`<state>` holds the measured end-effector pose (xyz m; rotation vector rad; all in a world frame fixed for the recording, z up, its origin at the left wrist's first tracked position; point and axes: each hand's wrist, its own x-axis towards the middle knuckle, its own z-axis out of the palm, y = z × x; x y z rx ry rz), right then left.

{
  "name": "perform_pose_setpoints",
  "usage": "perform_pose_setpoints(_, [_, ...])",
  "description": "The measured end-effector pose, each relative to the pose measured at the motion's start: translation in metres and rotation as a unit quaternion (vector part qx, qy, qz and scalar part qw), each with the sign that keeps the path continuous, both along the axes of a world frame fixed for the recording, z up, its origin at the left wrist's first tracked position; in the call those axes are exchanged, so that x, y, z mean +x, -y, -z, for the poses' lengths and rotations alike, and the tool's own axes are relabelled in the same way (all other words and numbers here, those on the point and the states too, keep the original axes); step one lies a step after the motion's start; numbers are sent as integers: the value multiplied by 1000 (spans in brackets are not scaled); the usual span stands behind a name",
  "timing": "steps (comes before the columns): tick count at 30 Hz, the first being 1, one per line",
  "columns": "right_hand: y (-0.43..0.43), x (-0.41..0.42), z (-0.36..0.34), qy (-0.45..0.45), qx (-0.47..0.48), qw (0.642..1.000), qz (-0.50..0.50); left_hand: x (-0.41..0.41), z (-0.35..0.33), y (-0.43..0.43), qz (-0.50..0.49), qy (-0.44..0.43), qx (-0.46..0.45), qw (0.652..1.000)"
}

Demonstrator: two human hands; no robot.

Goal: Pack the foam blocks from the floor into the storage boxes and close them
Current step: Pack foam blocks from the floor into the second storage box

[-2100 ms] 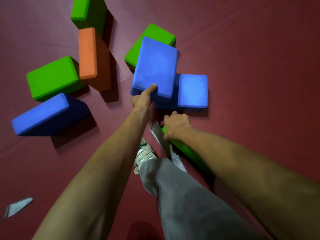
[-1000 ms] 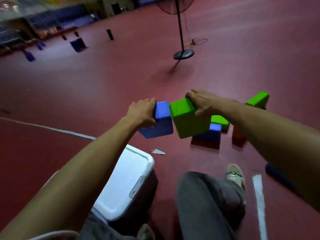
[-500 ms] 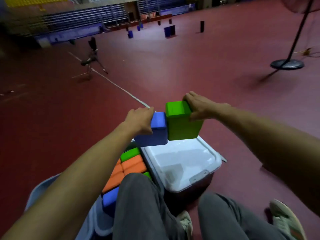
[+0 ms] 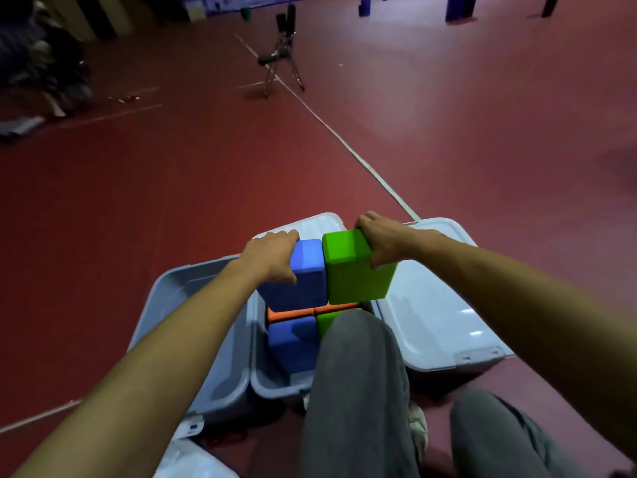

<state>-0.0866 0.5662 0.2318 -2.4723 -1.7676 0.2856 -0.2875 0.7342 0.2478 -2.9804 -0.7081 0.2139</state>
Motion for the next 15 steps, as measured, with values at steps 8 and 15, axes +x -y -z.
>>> perform_pose_setpoints(8, [-30, -20, 74, -65, -75, 995, -30, -34, 76, -19, -31, -51, -75, 995])
perform_pose_setpoints(15, [-27, -27, 144, -128, -141, 980, -55, -45, 139, -16, -38, -127, -167, 977])
